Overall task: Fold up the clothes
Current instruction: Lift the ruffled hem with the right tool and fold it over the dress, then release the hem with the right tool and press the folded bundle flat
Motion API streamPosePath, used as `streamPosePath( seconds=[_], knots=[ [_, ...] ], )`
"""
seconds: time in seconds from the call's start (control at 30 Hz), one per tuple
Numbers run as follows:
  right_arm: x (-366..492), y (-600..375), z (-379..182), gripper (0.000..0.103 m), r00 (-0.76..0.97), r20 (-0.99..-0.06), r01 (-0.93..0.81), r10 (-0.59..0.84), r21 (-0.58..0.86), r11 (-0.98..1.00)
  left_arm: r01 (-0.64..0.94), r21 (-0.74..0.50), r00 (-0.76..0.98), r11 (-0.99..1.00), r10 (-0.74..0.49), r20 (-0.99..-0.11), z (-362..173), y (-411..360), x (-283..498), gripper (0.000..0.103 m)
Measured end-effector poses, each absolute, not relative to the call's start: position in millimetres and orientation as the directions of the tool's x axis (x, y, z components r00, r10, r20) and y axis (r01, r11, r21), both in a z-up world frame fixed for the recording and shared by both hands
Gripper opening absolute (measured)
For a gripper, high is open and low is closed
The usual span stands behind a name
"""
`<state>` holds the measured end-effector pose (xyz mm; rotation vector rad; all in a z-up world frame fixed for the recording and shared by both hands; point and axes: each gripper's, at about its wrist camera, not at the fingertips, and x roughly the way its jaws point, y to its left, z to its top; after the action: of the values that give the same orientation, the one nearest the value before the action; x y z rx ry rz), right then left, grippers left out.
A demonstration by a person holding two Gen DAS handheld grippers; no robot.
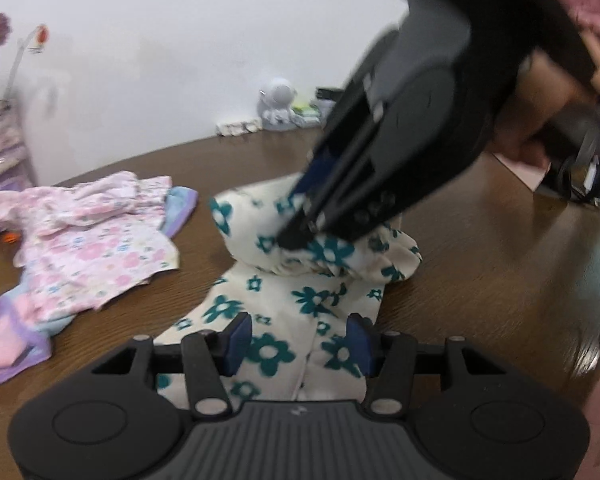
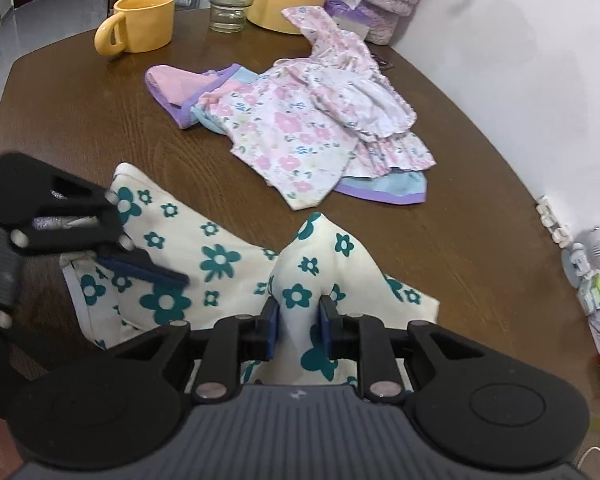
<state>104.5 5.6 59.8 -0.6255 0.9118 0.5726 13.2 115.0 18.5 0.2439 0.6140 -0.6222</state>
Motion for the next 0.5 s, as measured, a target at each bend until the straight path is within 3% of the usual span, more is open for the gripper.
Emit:
streamPosePath(
  seconds=[0.27, 0.33, 0.4, 0.5],
  knots=[
    [97, 2, 40, 0.023, 0.473, -0.844, -0.692, 0.254, -0.177, 0.7, 0.568, 0.024, 0.643, 0.823, -0.425, -0.637, 10, 119, 19, 0.052],
    [93, -4, 41, 0.031, 0.472, -0.831, -0.697, 0.294, -0.147, 0.702, 0.562, 0.02, 0.634, 0.827, -0.415, -0.652, 6, 117, 25, 0.052],
    [93, -19, 53, 0.04, 0.448, -0.803, -0.704, 0.394, -0.044, 0.709, 0.557, 0.006, 0.629, 0.83, -0.418, -0.656, 4, 119, 27, 0.052],
    [92, -62, 91, 0.045, 0.46, -0.672, -0.681, 0.58, 0.152, 0.716, 0.549, -0.016, 0.624, 0.836, -0.423, -0.657, 3, 124, 26, 0.052]
  ],
)
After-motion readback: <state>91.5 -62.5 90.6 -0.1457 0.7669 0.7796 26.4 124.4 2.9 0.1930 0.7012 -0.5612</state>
